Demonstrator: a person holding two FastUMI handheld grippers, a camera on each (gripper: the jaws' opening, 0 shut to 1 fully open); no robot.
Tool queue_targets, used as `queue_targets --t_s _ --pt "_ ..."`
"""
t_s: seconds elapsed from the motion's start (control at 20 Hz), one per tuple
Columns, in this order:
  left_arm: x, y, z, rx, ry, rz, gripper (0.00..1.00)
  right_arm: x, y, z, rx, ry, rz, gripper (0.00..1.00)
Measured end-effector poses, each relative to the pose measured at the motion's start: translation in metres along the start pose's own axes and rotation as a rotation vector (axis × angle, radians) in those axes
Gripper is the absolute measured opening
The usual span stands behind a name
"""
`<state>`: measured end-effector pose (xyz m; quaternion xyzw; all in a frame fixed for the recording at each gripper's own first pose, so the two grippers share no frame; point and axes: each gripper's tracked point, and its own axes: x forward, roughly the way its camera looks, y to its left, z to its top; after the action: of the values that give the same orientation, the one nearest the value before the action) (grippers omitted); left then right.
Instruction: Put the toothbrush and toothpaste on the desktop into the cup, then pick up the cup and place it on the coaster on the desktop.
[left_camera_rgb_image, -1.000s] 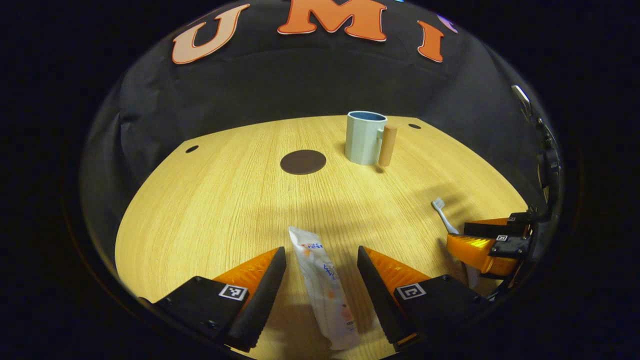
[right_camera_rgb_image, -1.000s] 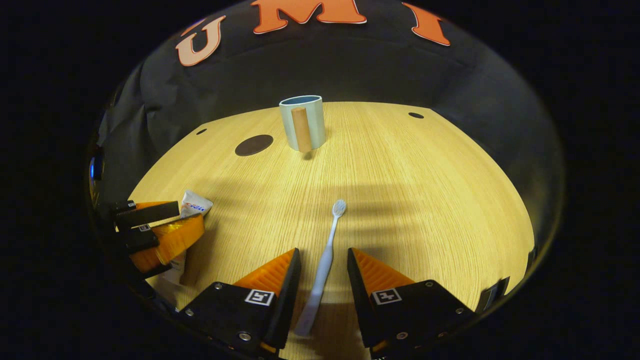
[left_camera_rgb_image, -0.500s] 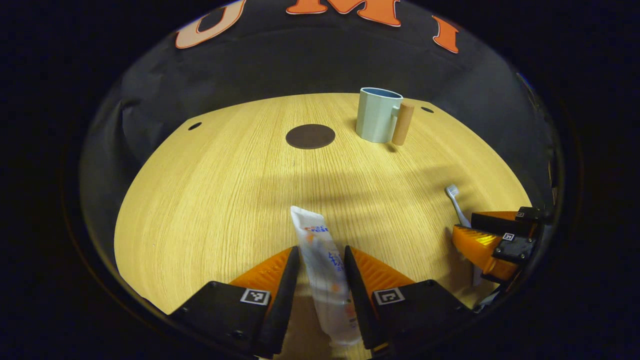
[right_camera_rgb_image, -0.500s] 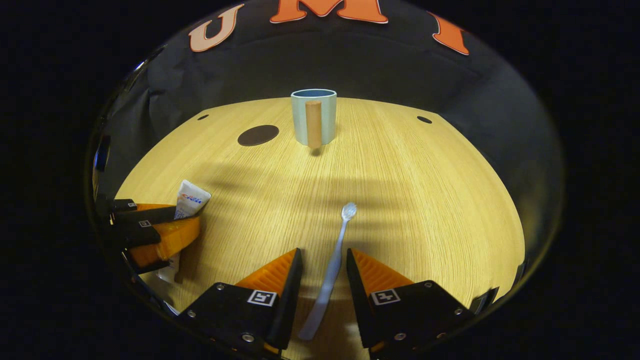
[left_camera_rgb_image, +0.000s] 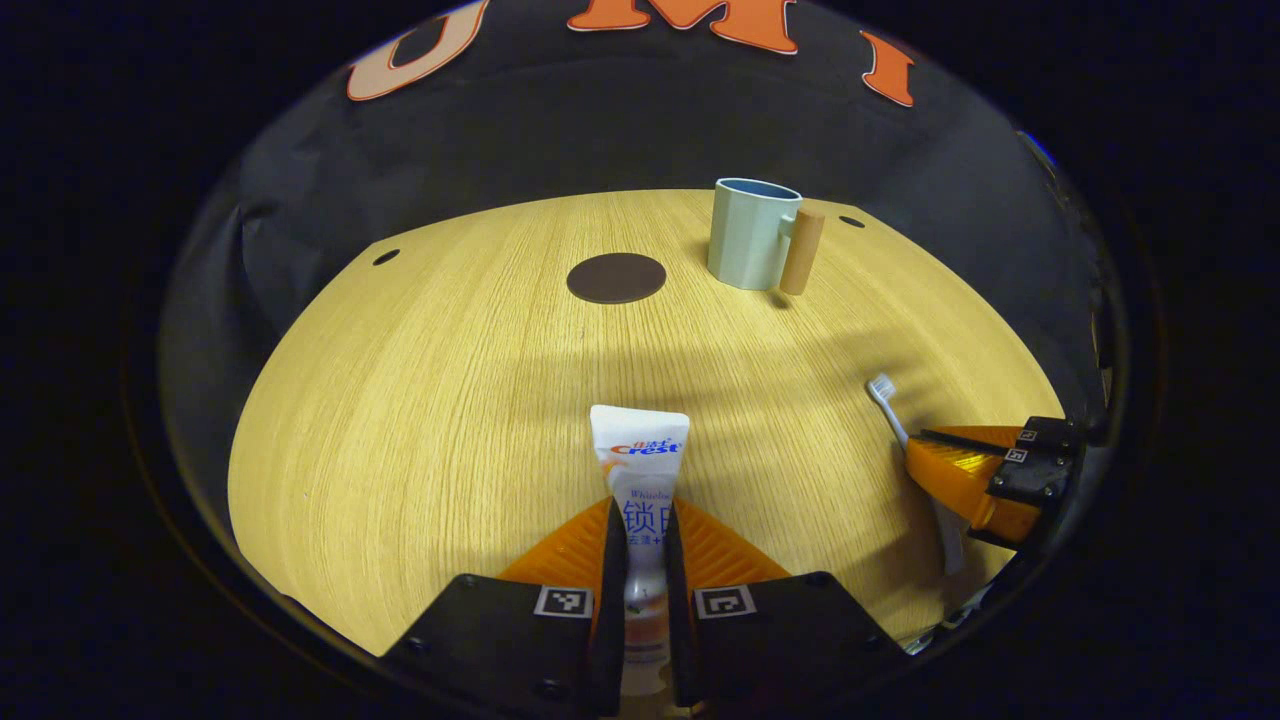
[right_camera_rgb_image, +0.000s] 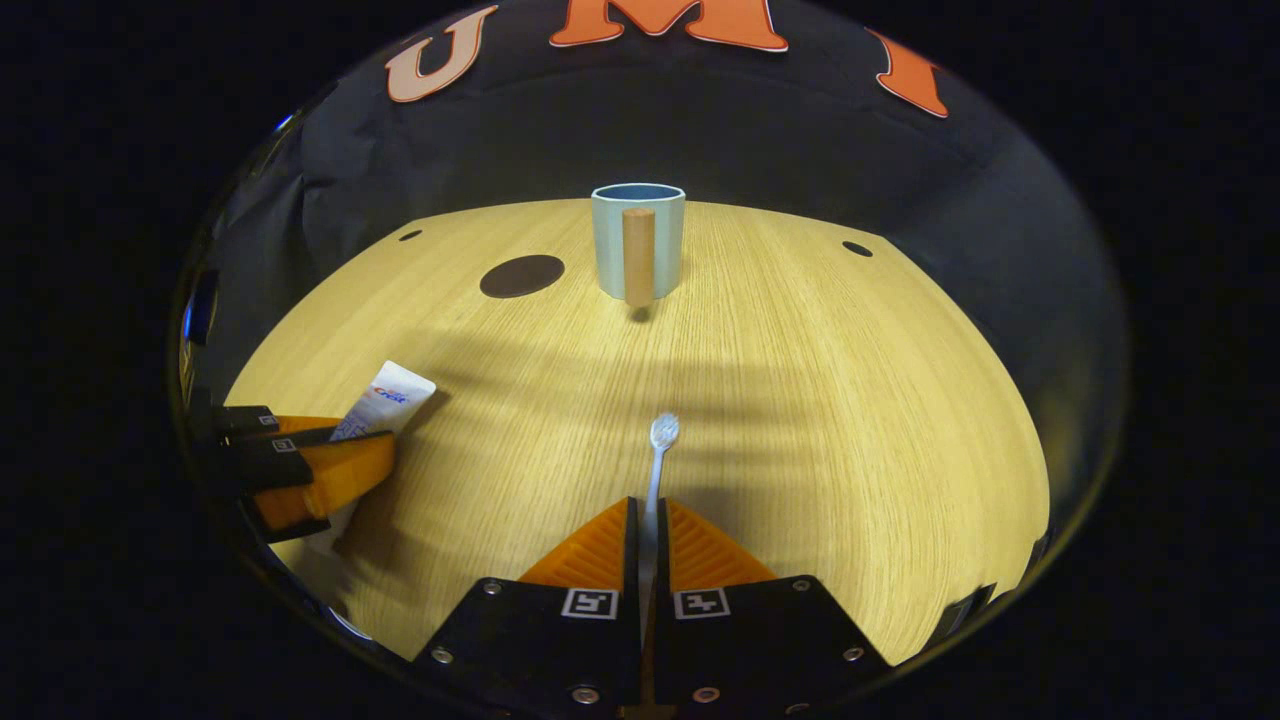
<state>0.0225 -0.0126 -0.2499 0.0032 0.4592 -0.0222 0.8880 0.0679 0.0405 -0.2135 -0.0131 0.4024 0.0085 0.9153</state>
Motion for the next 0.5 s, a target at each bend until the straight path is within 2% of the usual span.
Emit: queue_targets --t_s 0.1,0.15,0.5 --pt "0.003 0.001 0.003 -0.015 -0.012 -0.002 0.23 0.001 0.002 0.001 0.001 -0.001 0.013 0.05" --pt "0.002 -0.001 0.004 -0.015 -0.013 -0.014 0.17 -0.001 0.004 0.002 -0.001 -0.006 0.019 0.05" --pt "-0.002 -0.009 0.011 -0.007 -0.052 -0.047 0.17 -0.013 0.008 0.026 -0.012 -0.084 0.039 0.05"
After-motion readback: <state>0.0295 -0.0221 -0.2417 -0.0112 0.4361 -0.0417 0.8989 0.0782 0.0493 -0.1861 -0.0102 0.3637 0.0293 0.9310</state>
